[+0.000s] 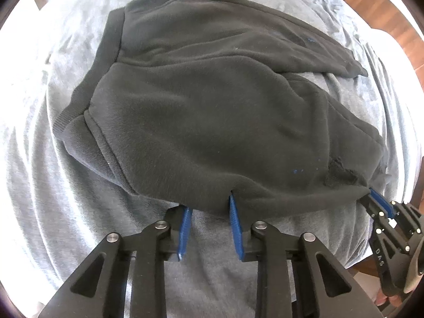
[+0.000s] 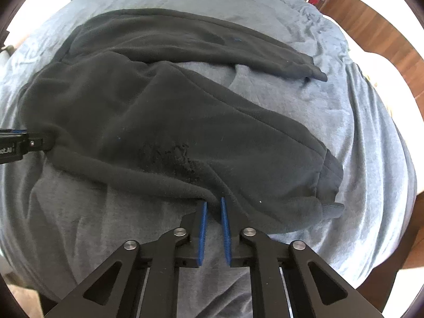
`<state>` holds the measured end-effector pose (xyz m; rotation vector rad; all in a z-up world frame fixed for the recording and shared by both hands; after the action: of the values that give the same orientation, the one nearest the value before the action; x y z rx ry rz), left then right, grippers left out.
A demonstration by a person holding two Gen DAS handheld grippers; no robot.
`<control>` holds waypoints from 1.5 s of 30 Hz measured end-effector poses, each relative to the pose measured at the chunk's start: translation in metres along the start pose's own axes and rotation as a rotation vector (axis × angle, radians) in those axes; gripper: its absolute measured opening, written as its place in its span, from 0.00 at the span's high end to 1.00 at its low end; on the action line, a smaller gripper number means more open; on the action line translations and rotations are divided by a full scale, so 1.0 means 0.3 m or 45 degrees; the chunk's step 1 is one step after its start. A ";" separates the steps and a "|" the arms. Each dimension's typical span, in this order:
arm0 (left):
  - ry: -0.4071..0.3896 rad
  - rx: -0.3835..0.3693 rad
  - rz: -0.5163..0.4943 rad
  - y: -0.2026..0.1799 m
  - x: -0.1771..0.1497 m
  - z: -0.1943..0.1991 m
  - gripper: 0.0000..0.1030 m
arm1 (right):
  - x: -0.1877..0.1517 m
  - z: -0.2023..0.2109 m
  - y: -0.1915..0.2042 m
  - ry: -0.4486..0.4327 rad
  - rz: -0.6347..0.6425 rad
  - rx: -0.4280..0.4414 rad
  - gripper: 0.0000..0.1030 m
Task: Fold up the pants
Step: 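Close the right gripper on the waistband while the left gripper closes beside it, then lift the waistband with both grippers and fold it over toward the cuffs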
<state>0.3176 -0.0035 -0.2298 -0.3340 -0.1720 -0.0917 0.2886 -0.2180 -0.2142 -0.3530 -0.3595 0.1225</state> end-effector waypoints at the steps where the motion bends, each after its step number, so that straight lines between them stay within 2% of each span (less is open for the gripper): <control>1: -0.003 0.006 -0.009 -0.006 0.003 0.006 0.76 | 0.002 0.009 0.000 -0.003 0.013 0.006 0.91; 10: -0.053 0.005 -0.008 -0.064 0.087 0.133 0.79 | 0.071 0.120 -0.045 -0.031 0.041 0.013 0.94; 17: -0.108 -0.058 0.083 -0.090 0.212 0.224 0.79 | 0.230 0.212 -0.122 -0.115 -0.010 0.011 0.94; 26: -0.159 -0.087 0.106 -0.125 0.358 0.281 0.80 | 0.413 0.276 -0.190 -0.231 -0.042 0.001 0.95; 36: -0.225 -0.083 0.104 -0.123 0.552 0.272 0.79 | 0.631 0.253 -0.222 -0.325 -0.035 0.006 0.95; 45: -0.249 -0.075 0.127 -0.085 0.722 0.192 0.79 | 0.810 0.128 -0.218 -0.339 -0.018 0.036 0.95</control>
<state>0.5185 -0.0214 -0.1286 -0.4098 -0.3463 0.0350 0.5039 -0.2231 -0.0787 -0.3065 -0.6231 0.1609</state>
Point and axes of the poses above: each gripper's, at about its wrist camera, not at the fingertips, and z roughly against the way its jaws point, y to its left, x to its top, the point moved 10 cm from there along -z, roughly the way its jaws point, and after that the axes turned 11 degrees about -x, right-handed, at the moved point
